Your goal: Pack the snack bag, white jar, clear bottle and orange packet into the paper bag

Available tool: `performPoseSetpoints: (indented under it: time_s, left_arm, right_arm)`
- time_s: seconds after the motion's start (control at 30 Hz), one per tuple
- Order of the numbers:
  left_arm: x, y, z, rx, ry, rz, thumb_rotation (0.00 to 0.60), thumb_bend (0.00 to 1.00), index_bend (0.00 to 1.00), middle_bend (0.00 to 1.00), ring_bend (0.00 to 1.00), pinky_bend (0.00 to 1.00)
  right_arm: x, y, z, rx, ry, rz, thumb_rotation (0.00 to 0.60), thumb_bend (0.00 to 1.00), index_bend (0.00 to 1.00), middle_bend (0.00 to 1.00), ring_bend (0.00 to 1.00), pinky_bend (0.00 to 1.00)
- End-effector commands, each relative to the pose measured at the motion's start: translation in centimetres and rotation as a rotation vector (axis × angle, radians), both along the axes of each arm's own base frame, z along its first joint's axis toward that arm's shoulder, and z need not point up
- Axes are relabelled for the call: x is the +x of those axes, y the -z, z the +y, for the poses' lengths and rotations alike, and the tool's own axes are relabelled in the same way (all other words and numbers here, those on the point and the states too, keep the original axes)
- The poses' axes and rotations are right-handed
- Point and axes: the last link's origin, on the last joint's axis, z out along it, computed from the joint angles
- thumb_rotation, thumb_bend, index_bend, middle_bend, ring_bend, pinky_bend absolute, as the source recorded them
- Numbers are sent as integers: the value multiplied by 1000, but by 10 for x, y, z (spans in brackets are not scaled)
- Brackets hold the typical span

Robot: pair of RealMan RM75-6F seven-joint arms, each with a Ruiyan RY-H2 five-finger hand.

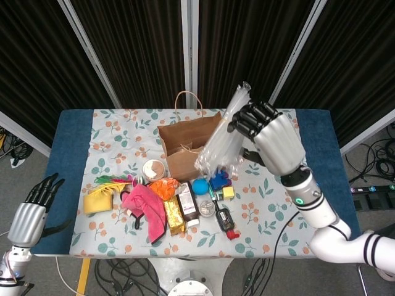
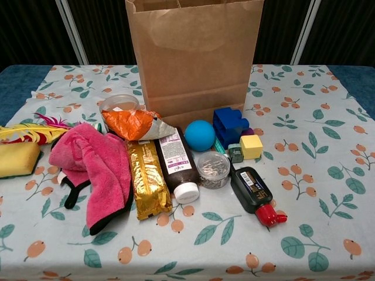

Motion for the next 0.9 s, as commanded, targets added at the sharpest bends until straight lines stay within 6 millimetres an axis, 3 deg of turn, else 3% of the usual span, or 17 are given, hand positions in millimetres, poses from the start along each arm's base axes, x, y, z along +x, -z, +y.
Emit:
performPoseSetpoints:
  time_s: [0.03, 0.37, 0.9]
  left_arm:
    - [-1, -2, 0, 2, -3, 3, 600, 2, 89, 100, 72, 154]
    - [-6, -1, 2, 4, -16, -4, 600, 2, 89, 100, 72, 154]
    - [-7, 1, 3, -1, -19, -8, 600, 2, 89, 101, 72, 154]
  right_arm:
    - [38, 34, -16, 272, 101, -280, 600, 266, 552, 549, 386, 395]
    - [43, 72, -30, 549, 285, -552, 600, 266, 552, 548, 386, 395]
    - [11, 98, -33, 568, 451, -648, 600, 269, 554, 545, 385, 395]
